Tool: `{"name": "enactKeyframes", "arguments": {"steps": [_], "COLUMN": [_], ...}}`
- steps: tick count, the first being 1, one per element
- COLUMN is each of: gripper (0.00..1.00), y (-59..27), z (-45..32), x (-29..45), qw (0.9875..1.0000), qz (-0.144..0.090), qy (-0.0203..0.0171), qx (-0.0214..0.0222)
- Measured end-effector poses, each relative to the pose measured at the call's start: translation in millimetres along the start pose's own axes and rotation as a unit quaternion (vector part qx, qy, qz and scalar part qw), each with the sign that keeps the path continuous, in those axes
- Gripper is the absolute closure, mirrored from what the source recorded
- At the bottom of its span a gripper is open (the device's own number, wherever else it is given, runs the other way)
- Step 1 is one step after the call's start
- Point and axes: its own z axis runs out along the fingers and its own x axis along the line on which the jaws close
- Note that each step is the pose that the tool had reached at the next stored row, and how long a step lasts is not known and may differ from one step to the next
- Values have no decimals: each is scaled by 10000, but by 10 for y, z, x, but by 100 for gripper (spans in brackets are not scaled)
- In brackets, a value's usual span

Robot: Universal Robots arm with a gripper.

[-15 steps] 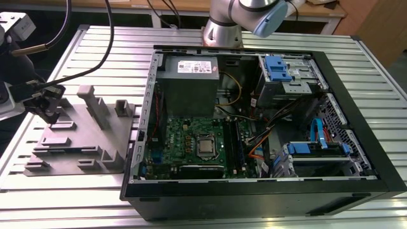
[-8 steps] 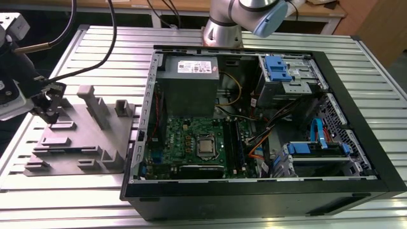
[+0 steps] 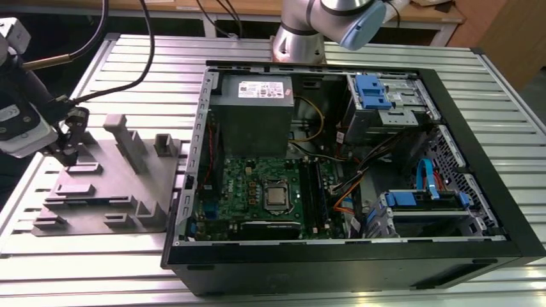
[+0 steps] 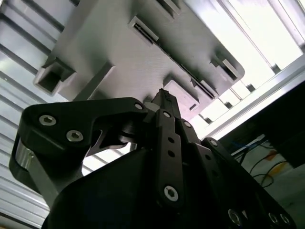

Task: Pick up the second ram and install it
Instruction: 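Pick up the second ram and move it above second insertion slot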

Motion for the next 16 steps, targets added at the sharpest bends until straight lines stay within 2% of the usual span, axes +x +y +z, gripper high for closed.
{"name": "enactKeyframes", "arguments": {"steps": [4, 8, 12, 16], "gripper": [93, 93, 93, 93], "y": [0, -1, -1, -1], "z": [7, 15, 21, 29], "x": [0, 0, 0, 1], "qw": [9994, 9974, 9941, 9895], "qz": [-358, -722, -1084, -1445], "qy": [16, 32, 48, 64], "qx": [-10, -19, -29, -38]}}
